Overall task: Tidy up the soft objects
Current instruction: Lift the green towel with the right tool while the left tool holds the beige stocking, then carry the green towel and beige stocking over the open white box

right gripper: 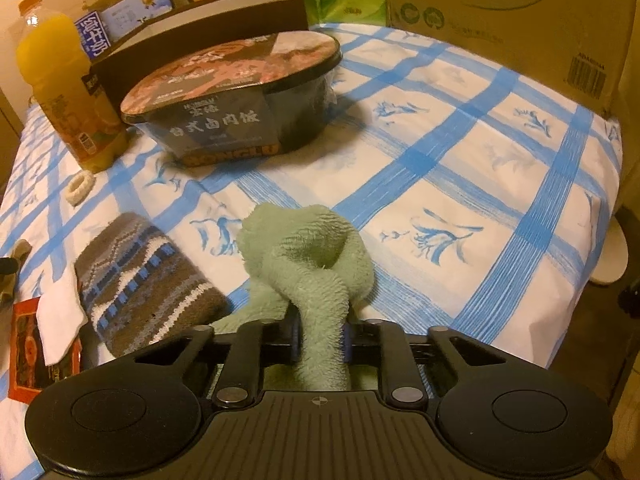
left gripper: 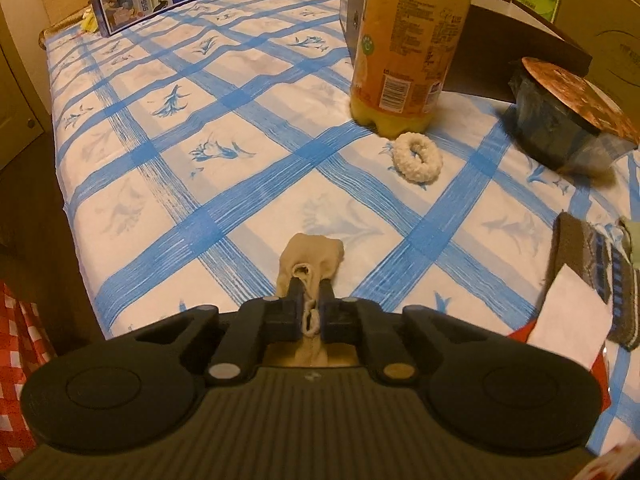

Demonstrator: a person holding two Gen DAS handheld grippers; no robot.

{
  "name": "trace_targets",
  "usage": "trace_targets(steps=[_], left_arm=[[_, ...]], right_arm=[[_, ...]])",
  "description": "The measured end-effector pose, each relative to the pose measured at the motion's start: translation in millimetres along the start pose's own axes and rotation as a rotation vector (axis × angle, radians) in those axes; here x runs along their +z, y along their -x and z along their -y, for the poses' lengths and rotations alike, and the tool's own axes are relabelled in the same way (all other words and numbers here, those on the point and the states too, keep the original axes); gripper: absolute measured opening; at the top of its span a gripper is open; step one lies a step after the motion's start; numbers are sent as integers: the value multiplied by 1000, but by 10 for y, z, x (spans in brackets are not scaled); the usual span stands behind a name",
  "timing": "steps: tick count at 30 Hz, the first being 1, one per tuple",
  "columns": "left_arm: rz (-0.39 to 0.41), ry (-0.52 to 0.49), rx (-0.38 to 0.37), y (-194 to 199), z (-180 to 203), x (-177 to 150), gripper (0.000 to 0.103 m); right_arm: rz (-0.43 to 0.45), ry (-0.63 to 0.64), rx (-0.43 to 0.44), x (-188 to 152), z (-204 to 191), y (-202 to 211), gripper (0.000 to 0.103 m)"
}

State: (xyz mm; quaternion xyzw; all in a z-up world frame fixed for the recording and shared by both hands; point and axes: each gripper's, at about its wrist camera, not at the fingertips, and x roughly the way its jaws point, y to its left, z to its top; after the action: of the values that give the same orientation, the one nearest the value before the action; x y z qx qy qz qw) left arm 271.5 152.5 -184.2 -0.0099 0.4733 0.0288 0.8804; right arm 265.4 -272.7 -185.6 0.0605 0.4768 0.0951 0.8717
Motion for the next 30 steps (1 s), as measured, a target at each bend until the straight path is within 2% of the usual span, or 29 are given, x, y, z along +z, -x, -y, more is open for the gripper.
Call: trace_targets(steps=[7,16,22,30], left_arm=[[11,2,0,178,-49,-59,5],[69,13,23,515,-241,-32,5],[125,6,45,686,-404,136,5],[196,-27,65,771,-578,521,5]], right_arm=[[53,-5,16,8,-25,227,14],[174,24,46,231,-102,721,14],[232,41,93,437,-187,941,14],[301,88,174,821,-350,1070,14]])
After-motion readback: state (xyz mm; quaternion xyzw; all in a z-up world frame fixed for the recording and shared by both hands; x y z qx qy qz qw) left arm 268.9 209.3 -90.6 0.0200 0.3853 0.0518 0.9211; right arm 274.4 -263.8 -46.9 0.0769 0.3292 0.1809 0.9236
